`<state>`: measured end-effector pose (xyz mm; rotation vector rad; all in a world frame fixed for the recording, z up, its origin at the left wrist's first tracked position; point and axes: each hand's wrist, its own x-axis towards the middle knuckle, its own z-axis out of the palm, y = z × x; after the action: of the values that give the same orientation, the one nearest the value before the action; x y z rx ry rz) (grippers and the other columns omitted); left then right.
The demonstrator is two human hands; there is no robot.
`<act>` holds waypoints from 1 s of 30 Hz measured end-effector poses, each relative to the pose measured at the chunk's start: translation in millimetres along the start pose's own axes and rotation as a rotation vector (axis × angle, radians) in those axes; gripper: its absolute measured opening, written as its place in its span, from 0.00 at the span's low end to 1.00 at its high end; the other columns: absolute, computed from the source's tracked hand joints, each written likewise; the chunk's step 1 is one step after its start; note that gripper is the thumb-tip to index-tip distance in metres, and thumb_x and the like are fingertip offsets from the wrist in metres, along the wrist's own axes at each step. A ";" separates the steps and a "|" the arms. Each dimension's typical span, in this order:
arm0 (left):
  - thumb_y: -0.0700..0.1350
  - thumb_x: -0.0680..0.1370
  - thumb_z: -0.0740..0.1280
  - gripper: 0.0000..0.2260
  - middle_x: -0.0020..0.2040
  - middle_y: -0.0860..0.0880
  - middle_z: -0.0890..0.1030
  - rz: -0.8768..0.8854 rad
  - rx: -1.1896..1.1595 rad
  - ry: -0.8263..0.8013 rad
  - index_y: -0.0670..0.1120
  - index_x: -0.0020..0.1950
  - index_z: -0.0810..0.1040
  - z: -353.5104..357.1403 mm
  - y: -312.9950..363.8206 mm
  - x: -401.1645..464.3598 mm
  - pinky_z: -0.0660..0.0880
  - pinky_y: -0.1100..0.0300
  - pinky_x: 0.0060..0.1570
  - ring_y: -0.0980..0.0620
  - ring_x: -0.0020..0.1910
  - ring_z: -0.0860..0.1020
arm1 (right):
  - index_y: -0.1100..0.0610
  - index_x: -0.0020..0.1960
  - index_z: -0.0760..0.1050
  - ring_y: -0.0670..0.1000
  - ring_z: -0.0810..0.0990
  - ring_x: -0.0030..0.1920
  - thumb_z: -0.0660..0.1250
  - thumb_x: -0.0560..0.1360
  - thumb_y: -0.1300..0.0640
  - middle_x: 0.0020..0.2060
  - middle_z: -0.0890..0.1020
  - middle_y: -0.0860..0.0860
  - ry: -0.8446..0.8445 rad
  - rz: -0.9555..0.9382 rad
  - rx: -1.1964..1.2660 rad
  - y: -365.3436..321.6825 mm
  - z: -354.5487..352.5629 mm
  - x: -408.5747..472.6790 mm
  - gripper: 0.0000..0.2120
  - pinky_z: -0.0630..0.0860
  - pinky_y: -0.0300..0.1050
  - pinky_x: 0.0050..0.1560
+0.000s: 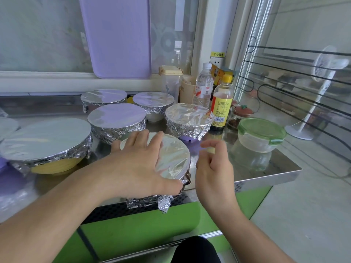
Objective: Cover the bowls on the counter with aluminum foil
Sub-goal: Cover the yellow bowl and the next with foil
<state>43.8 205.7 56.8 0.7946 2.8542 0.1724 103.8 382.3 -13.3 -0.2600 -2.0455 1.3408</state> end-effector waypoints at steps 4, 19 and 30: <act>0.80 0.59 0.61 0.57 0.80 0.55 0.51 0.013 -0.015 0.022 0.59 0.82 0.43 -1.8 2.0 -1.2 0.48 0.37 0.79 0.53 0.82 0.44 | 0.48 0.55 0.65 0.50 0.74 0.29 0.57 0.84 0.65 0.32 0.78 0.48 0.010 -0.060 0.047 -5.9 14.4 -16.1 0.11 0.67 0.48 0.32; 0.80 0.60 0.60 0.59 0.82 0.57 0.45 0.005 -0.003 0.005 0.58 0.83 0.38 0.0 -0.1 -2.0 0.46 0.38 0.79 0.55 0.83 0.39 | 0.57 0.70 0.74 0.51 0.77 0.48 0.58 0.83 0.64 0.48 0.81 0.49 0.107 -0.141 -0.208 9.7 5.5 -8.1 0.18 0.71 0.46 0.49; 0.79 0.61 0.60 0.58 0.74 0.60 0.53 0.010 -0.023 -0.005 0.57 0.83 0.40 -2.7 2.6 -3.0 0.47 0.39 0.79 0.56 0.81 0.42 | 0.52 0.50 0.79 0.43 0.77 0.39 0.52 0.69 0.62 0.36 0.81 0.44 -0.222 -0.080 -0.237 8.9 -0.1 -15.3 0.19 0.71 0.41 0.41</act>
<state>47.1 206.1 60.2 0.8043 2.8383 0.2041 113.8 378.7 -27.5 -0.1351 -2.3778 1.1199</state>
